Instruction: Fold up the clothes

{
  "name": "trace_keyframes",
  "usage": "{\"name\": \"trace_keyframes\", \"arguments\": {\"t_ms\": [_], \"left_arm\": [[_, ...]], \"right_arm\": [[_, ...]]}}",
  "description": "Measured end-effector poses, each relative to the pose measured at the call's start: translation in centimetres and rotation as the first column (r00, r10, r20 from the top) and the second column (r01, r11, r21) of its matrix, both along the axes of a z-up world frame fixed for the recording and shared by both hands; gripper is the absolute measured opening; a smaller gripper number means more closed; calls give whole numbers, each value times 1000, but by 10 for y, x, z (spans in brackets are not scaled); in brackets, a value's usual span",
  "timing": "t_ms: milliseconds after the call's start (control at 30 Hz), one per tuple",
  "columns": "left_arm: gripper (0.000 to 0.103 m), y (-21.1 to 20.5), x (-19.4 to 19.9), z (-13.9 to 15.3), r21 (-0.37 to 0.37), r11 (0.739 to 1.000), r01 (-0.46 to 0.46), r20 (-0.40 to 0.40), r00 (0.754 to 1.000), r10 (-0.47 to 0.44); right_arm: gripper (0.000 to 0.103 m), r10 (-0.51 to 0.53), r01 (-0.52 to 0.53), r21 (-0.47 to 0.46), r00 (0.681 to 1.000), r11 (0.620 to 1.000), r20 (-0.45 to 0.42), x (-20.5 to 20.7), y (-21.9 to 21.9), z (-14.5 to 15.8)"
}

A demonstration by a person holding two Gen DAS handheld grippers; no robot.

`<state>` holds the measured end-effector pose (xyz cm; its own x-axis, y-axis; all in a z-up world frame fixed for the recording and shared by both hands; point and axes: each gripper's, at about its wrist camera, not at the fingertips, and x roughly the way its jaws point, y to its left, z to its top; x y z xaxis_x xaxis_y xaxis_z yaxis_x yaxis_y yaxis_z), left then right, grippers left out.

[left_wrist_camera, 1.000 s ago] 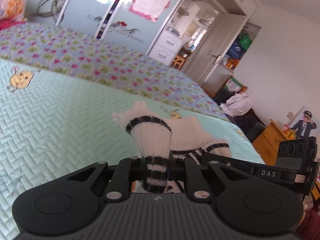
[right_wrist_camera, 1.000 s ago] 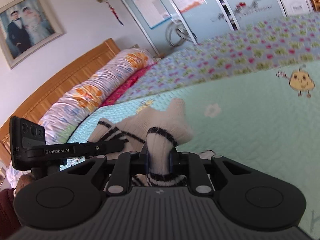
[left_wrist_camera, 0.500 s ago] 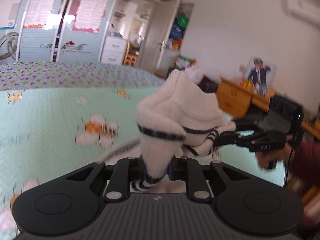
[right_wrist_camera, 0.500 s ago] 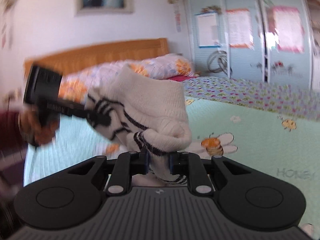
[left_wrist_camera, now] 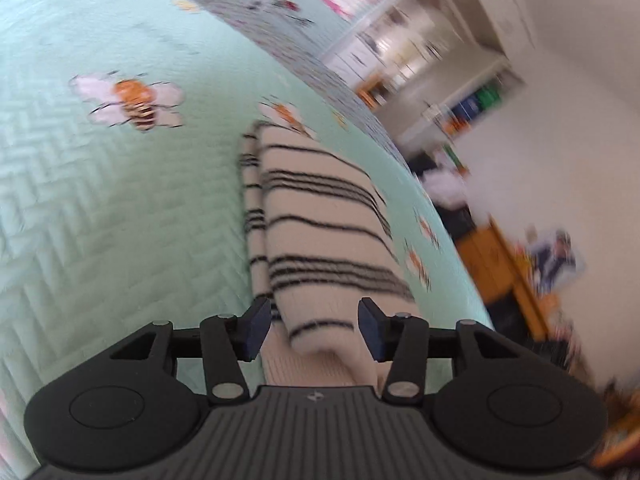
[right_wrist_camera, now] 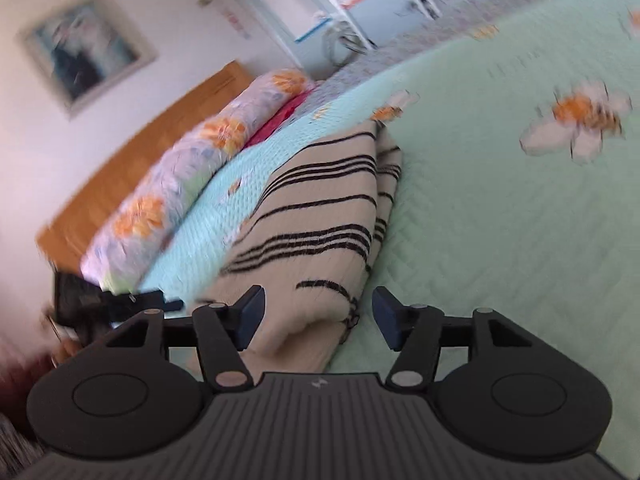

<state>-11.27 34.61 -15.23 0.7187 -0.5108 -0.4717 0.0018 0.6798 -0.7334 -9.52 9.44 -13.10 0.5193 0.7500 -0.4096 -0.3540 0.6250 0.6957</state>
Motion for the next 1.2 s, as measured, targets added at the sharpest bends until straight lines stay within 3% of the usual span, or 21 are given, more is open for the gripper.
{"name": "trace_keyframes", "arguments": {"t_ms": [67, 133, 267, 333, 400, 467, 600, 700, 833, 1000, 1067, 1100, 1133, 1200], "left_arm": [[54, -9, 6, -4, -32, 999, -38, -59, 998, 36], [56, -23, 8, -6, -14, 999, -33, -90, 995, 32], [56, -55, 13, -7, 94, 995, -28, -129, 991, 40], [56, -68, 19, -6, 157, 987, -40, -140, 988, 62], [55, -78, 26, -3, 214, 976, -47, -133, 988, 76], [49, -88, 34, 2, 287, 957, -32, -134, 988, 73], [32, -97, 41, 6, 361, 932, -2, -132, 990, 54], [32, -95, 36, 4, 346, 938, -11, -138, 988, 63], [48, -85, 29, -2, 242, 969, -54, -171, 980, 97], [49, -79, 28, -4, 149, 985, -82, -197, 974, 111], [41, -79, 27, -4, 153, 985, -78, -190, 976, 107], [29, -79, 27, -4, 148, 986, -76, -189, 977, 104], [23, -78, 26, -4, 140, 987, -74, -188, 977, 100], [19, -75, 27, -2, 125, 990, -72, -182, 979, 94]], "right_arm": [[60, -46, 47, 16, 997, 999, -61, 8, 9, -8], [60, -77, 79, 18, 991, 997, -109, 17, 20, -15], [60, -114, 129, 76, 977, 989, -180, 29, 28, -30], [59, -132, 148, 56, 966, 987, -224, 34, 30, -40], [52, -135, 149, 47, 966, 988, -221, 34, 34, -42], [26, -127, 134, 26, 971, 991, -202, 33, 38, -38], [22, -107, 101, -57, 987, 993, -116, 23, 50, -21], [21, -100, 95, -50, 988, 994, -115, 23, 53, -16], [38, -90, 86, -37, 989, 996, -116, 23, 57, -11], [39, -93, 99, 14, 972, 995, -213, 31, 49, -24], [33, -85, 89, 13, 978, 996, -193, 28, 50, -21], [29, -81, 84, 8, 980, 996, -182, 27, 51, -19], [19, -84, 85, -4, 981, 996, -175, 26, 52, -17], [17, -87, 86, -15, 982, 996, -170, 26, 53, -13]]}}
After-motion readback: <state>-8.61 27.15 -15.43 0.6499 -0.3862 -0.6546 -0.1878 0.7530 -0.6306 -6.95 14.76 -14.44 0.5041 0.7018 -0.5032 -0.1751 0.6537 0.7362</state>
